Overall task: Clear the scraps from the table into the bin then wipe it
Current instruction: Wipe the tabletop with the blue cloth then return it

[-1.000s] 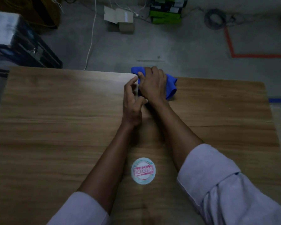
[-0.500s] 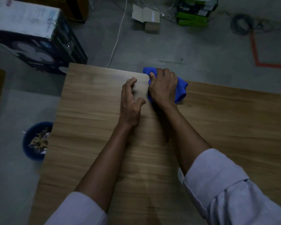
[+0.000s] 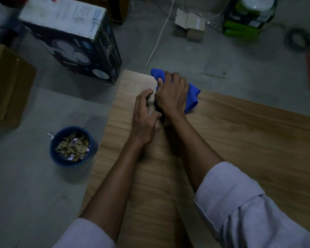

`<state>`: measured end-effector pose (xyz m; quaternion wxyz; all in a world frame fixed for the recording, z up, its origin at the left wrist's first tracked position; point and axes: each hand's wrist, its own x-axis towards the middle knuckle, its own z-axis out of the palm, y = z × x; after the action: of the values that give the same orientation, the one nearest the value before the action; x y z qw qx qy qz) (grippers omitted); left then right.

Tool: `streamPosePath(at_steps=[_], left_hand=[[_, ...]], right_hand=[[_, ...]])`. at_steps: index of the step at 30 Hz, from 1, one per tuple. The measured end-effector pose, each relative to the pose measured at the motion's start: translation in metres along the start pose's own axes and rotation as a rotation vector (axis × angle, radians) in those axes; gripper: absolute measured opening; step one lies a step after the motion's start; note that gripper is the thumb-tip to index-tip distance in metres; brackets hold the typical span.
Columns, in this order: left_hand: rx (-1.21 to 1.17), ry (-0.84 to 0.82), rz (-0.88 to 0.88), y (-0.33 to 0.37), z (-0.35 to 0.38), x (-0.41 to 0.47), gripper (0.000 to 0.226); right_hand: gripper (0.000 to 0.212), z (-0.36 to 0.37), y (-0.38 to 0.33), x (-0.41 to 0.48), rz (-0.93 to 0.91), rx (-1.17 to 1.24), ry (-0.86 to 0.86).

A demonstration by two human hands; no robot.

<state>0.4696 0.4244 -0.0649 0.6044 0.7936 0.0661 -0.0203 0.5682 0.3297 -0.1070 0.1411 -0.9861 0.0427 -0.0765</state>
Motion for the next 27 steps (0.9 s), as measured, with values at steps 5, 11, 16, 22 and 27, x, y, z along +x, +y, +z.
streamPosePath(at_steps=[5, 11, 16, 22, 27], left_hand=[[0.023, 0.077, 0.000, -0.015, -0.038, -0.001, 0.070], [-0.080, 0.221, -0.053, -0.027, -0.067, -0.023, 0.067], [-0.134, 0.415, -0.109, -0.036, -0.091, -0.055, 0.060], [-0.052, 0.299, -0.075, -0.040, -0.099, -0.065, 0.064], [-0.005, 0.227, -0.065, -0.038, -0.103, -0.068, 0.054]], right_hand=[[0.040, 0.013, -0.045, 0.004, -0.081, 0.038, -0.019], [0.036, 0.007, -0.098, 0.003, -0.371, 0.587, 0.133], [0.035, 0.014, -0.105, -0.019, -0.493, 0.210, -0.111], [0.029, 0.014, -0.103, -0.047, -0.576, 0.196, -0.186], [0.018, 0.008, -0.100, -0.088, -0.576, 0.304, -0.261]])
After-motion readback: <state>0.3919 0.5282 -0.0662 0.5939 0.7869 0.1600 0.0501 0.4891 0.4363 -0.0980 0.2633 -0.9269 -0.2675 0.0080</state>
